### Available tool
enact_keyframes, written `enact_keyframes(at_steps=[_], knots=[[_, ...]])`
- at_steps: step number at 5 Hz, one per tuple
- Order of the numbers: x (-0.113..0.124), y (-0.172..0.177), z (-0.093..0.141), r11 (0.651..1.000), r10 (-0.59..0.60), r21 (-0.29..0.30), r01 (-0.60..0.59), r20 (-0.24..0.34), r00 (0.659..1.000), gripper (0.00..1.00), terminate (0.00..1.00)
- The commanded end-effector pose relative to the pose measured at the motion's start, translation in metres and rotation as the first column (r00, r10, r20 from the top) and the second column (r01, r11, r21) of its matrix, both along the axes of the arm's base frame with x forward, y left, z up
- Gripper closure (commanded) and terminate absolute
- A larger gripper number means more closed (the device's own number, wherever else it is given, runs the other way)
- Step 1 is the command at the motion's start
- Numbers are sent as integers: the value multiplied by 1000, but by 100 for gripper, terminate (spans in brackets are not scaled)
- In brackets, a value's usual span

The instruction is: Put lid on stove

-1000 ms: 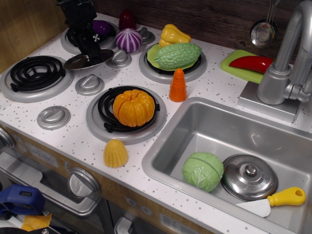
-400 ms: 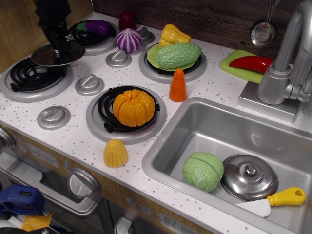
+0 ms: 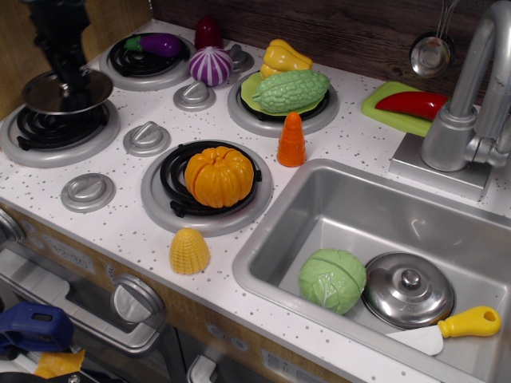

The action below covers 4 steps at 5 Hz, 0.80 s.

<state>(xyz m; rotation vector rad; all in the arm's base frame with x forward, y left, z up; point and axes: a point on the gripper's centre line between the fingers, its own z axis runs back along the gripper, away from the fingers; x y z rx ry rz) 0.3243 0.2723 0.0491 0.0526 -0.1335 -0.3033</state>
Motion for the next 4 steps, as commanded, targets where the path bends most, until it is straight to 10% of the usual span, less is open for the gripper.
enact_keyframes(at_steps=[1,3,4], knots=[[-7,7,37,997,-11,75,5,88,996,0,0],[-7,14,30,995,-52,86,42,109,993,0,0],[-7,14,30,995,-52,86,42,109,993,0,100]])
